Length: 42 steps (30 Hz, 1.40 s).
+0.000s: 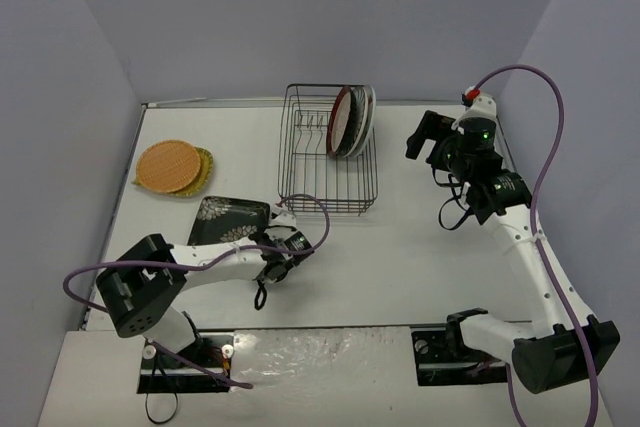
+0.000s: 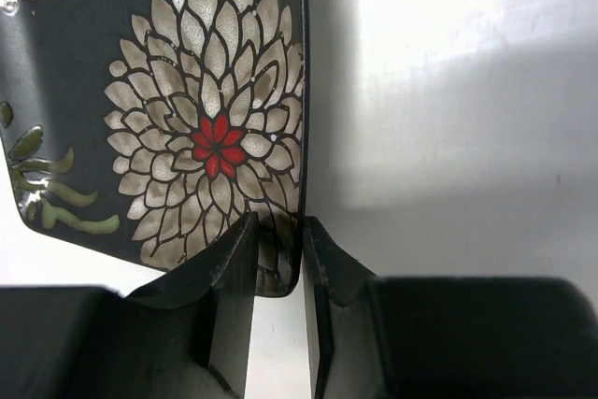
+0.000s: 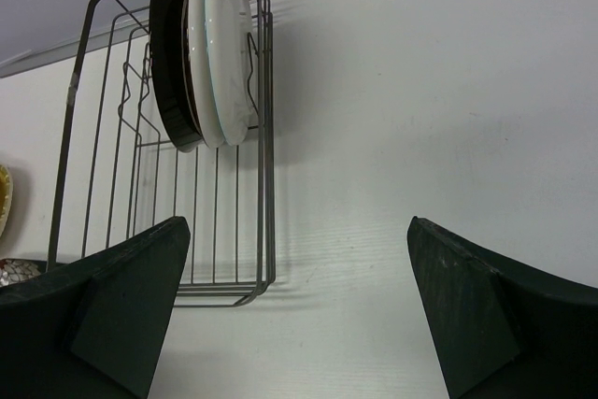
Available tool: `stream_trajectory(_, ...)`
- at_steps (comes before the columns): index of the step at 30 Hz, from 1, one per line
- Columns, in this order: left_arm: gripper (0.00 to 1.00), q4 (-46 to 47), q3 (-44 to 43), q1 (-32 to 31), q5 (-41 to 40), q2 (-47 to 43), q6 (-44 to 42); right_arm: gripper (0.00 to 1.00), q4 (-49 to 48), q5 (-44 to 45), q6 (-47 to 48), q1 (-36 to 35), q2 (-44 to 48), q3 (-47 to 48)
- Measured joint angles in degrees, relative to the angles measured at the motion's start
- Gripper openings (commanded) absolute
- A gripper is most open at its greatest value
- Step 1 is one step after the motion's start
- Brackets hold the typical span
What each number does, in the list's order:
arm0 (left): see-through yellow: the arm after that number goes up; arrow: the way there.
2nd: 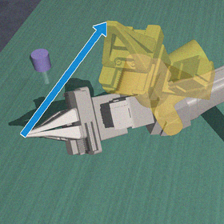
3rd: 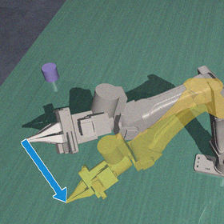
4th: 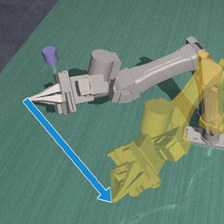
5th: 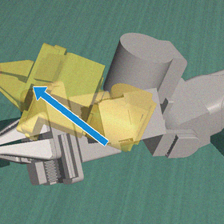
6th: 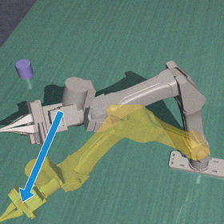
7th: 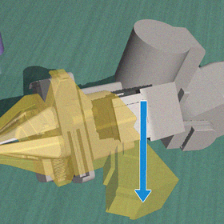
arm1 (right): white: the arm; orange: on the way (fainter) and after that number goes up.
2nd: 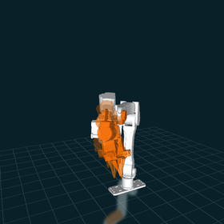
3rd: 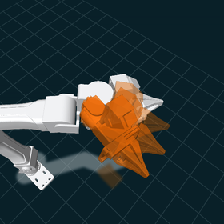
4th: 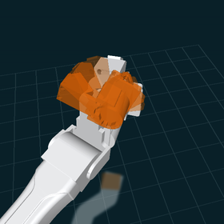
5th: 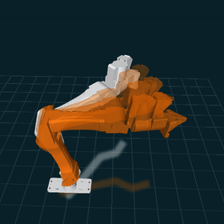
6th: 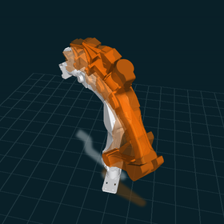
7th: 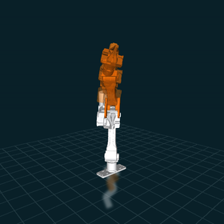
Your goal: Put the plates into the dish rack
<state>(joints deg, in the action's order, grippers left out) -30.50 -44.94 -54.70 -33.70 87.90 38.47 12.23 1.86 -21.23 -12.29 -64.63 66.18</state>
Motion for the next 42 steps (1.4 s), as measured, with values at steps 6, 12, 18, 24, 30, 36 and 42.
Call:
stream_trajectory(6, 0.35, -4.5, 0.7, -5.7, -2.7, 0.8, 7.6, 1.00, 0.0, -0.3, 0.0, 0.2, 0.0, -0.9)
stream_trajectory(12, 0.49, -8.1, -0.9, -6.8, -5.5, 2.5, 12.3, 1.00, 0.0, -0.7, -0.2, 0.3, -0.2, -1.1)
stream_trajectory(18, 0.51, -9.4, -4.7, -6.4, -5.6, 5.0, 14.0, 1.00, 0.0, -0.8, -0.2, 0.3, -0.2, -1.2)
stream_trajectory(24, 0.51, -8.5, -7.6, -2.9, -6.5, 8.1, 12.9, 1.00, 0.0, -0.8, -0.2, 0.3, -0.2, -1.2)
stream_trajectory(30, 0.51, -6.7, -7.8, 1.1, -7.4, 8.8, 10.6, 1.00, 0.0, -0.8, -0.2, 0.3, -0.2, -1.6)
stream_trajectory(36, 0.50, -4.6, -8.5, 2.8, -8.4, 10.1, 7.1, 1.00, 0.0, -0.8, -0.2, 0.3, -0.2, -1.7)
stream_trajectory(42, 0.45, -3.4, -8.7, 2.8, -9.5, 11.2, 5.4, 1.00, 0.0, -0.8, -0.2, 0.7, -0.2, -1.7)
